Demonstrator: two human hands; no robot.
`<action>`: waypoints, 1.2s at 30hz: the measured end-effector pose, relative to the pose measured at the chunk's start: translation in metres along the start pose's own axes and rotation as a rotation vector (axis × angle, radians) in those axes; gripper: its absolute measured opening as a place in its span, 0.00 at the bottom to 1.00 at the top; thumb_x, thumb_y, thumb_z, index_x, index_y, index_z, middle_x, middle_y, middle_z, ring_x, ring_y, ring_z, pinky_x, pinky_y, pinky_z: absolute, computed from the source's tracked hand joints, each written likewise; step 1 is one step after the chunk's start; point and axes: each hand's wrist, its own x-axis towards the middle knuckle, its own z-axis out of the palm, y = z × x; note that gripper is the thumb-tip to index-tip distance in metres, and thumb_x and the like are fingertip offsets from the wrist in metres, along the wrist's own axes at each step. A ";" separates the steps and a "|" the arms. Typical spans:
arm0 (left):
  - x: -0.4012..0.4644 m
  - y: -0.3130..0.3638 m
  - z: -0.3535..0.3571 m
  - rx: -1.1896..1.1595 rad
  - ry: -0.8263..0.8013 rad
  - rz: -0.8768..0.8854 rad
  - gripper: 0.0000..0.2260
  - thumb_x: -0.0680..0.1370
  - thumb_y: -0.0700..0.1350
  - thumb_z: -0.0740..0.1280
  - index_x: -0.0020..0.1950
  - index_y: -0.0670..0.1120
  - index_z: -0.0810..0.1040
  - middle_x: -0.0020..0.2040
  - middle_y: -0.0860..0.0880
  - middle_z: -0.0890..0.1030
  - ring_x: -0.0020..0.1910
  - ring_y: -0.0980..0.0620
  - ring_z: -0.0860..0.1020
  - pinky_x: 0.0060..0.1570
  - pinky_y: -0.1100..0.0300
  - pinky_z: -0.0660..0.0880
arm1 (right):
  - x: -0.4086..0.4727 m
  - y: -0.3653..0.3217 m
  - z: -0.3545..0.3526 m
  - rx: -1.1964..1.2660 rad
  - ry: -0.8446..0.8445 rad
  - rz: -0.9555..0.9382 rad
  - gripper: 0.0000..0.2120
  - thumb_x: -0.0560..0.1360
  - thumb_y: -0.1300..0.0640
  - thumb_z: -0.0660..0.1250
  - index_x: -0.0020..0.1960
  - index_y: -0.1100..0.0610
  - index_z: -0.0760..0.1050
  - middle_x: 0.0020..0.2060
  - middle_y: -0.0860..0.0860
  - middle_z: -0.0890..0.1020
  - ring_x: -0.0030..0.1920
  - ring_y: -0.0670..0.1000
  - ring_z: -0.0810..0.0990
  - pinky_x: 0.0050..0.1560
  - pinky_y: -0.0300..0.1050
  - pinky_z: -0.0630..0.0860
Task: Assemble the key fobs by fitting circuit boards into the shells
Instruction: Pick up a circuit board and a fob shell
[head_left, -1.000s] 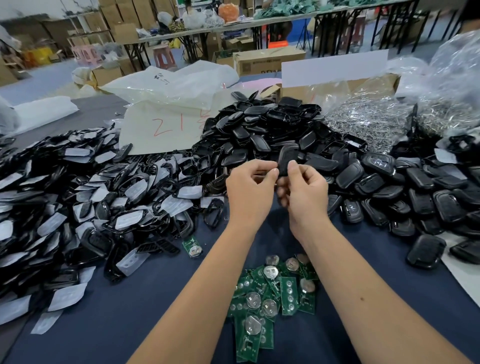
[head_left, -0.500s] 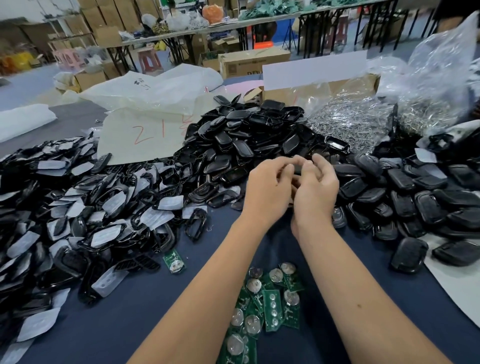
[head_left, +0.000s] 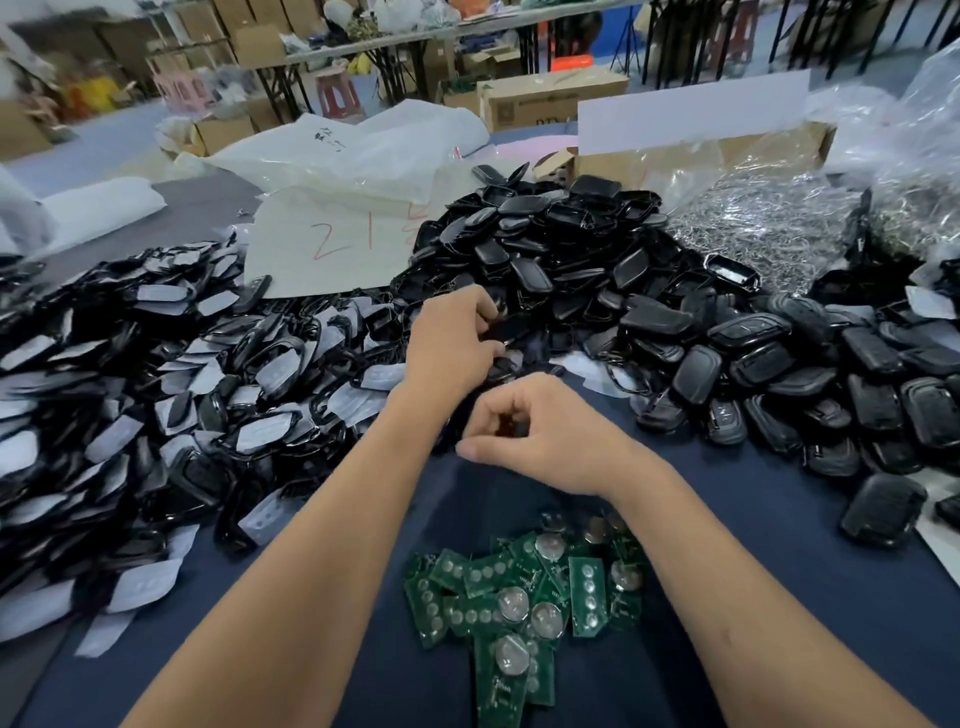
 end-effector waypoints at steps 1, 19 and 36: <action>0.000 -0.001 -0.002 -0.044 -0.030 -0.002 0.13 0.70 0.41 0.80 0.51 0.50 0.82 0.42 0.53 0.80 0.42 0.52 0.78 0.51 0.54 0.78 | 0.000 -0.004 0.005 -0.042 -0.082 -0.002 0.08 0.75 0.54 0.78 0.39 0.49 0.83 0.33 0.42 0.82 0.35 0.41 0.78 0.41 0.39 0.74; -0.085 -0.025 -0.021 -0.681 0.008 -0.255 0.07 0.76 0.38 0.75 0.49 0.51 0.86 0.37 0.47 0.86 0.37 0.49 0.83 0.41 0.53 0.80 | -0.002 -0.006 0.011 0.560 -0.106 0.101 0.08 0.86 0.57 0.61 0.50 0.58 0.74 0.47 0.61 0.87 0.42 0.59 0.88 0.33 0.43 0.80; -0.083 -0.034 -0.012 -0.623 0.214 -0.203 0.12 0.84 0.34 0.62 0.59 0.44 0.83 0.52 0.48 0.85 0.38 0.56 0.87 0.38 0.66 0.81 | 0.009 0.025 0.013 0.482 0.561 0.132 0.11 0.85 0.66 0.62 0.55 0.55 0.82 0.35 0.56 0.73 0.33 0.50 0.70 0.31 0.40 0.67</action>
